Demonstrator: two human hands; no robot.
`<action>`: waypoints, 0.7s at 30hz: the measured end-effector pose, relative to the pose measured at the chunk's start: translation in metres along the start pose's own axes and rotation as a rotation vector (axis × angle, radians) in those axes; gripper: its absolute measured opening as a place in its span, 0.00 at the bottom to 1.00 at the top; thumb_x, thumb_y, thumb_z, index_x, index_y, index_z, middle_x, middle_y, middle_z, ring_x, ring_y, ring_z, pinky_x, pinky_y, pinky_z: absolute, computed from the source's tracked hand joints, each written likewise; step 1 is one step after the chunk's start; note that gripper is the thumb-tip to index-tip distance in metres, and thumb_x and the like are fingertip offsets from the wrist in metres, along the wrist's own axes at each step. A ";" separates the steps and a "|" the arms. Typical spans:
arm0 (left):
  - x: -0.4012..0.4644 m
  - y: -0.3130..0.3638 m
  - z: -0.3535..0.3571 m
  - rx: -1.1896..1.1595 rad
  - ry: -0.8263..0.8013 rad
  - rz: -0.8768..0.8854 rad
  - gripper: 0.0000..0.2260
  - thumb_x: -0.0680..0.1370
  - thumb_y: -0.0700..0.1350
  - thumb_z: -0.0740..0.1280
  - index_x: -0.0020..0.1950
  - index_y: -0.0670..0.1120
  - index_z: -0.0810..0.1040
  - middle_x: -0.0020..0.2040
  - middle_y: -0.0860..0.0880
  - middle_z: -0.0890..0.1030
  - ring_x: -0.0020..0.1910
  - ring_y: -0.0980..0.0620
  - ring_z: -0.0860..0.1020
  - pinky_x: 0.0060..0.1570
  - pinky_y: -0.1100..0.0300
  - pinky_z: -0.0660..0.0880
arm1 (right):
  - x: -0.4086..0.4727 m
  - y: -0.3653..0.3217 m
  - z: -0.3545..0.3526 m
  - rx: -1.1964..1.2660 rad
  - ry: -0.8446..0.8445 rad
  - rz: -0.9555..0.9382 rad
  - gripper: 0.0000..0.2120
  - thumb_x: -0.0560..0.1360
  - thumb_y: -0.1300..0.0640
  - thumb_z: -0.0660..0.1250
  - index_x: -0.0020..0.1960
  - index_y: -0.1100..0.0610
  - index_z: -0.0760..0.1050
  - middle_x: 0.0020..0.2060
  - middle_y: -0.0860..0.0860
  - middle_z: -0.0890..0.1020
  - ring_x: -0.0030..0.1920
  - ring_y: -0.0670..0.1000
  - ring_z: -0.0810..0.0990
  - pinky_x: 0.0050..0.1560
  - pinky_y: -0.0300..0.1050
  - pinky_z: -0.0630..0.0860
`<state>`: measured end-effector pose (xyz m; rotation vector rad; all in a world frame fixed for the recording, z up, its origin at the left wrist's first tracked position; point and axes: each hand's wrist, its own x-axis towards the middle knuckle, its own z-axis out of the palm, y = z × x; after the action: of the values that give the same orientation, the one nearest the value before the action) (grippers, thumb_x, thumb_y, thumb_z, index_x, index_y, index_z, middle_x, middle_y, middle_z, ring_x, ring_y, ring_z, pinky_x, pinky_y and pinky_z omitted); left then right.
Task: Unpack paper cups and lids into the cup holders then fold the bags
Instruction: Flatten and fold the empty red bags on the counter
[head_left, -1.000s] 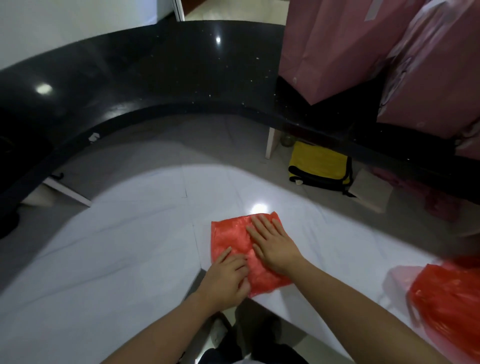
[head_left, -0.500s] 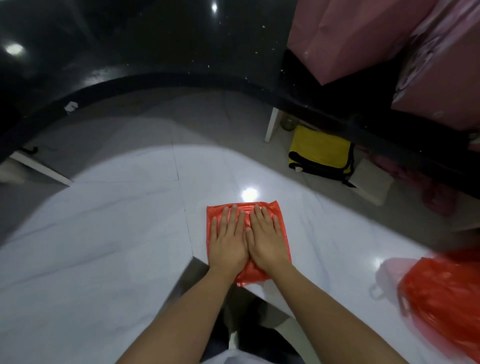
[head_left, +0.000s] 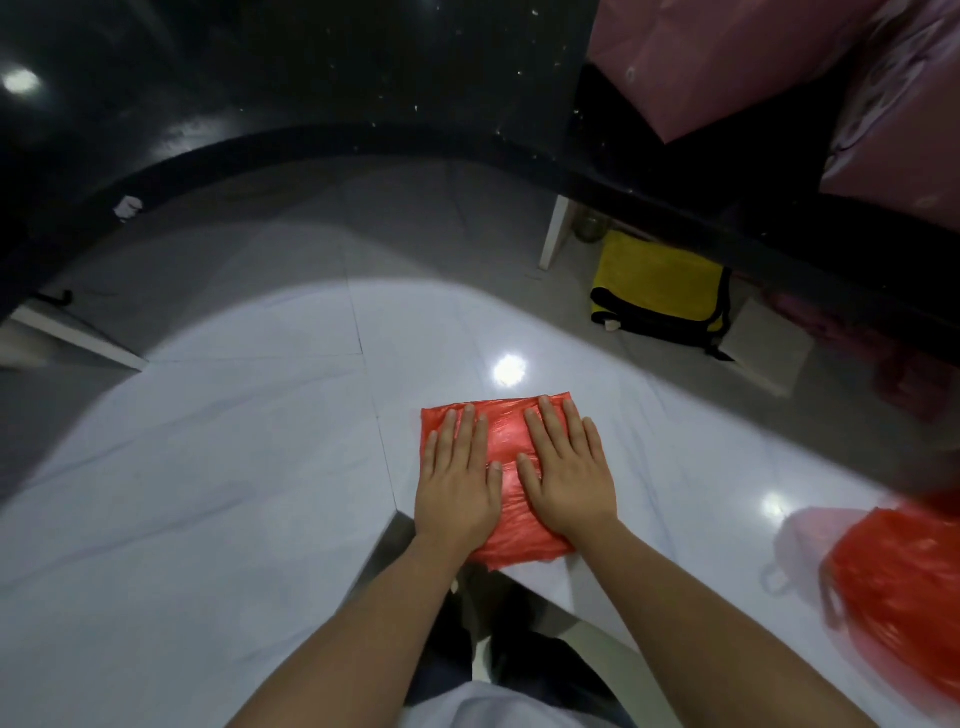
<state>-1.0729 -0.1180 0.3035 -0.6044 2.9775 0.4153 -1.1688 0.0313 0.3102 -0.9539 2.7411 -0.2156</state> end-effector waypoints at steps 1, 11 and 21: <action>0.001 0.000 0.000 -0.001 -0.003 0.000 0.29 0.84 0.57 0.43 0.83 0.47 0.47 0.84 0.47 0.48 0.82 0.49 0.43 0.80 0.46 0.48 | 0.001 0.001 0.000 -0.001 -0.002 0.002 0.31 0.84 0.40 0.45 0.83 0.51 0.48 0.82 0.49 0.48 0.82 0.52 0.40 0.80 0.59 0.48; 0.021 -0.013 -0.007 0.028 -0.022 0.026 0.29 0.84 0.56 0.46 0.83 0.47 0.49 0.84 0.47 0.48 0.82 0.47 0.41 0.80 0.45 0.44 | 0.022 -0.010 -0.012 -0.012 -0.111 0.037 0.31 0.84 0.39 0.41 0.82 0.49 0.40 0.81 0.48 0.39 0.79 0.50 0.30 0.79 0.60 0.36; -0.032 0.020 -0.009 0.101 -0.222 0.388 0.32 0.79 0.71 0.34 0.80 0.61 0.33 0.81 0.46 0.31 0.78 0.40 0.30 0.74 0.34 0.32 | -0.086 0.001 -0.008 0.093 -0.118 0.153 0.26 0.85 0.45 0.36 0.81 0.46 0.35 0.79 0.44 0.35 0.79 0.45 0.31 0.79 0.50 0.33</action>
<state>-1.0510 -0.0910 0.3216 0.0331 2.8679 0.3260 -1.1067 0.0864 0.3324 -0.7053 2.6551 -0.2488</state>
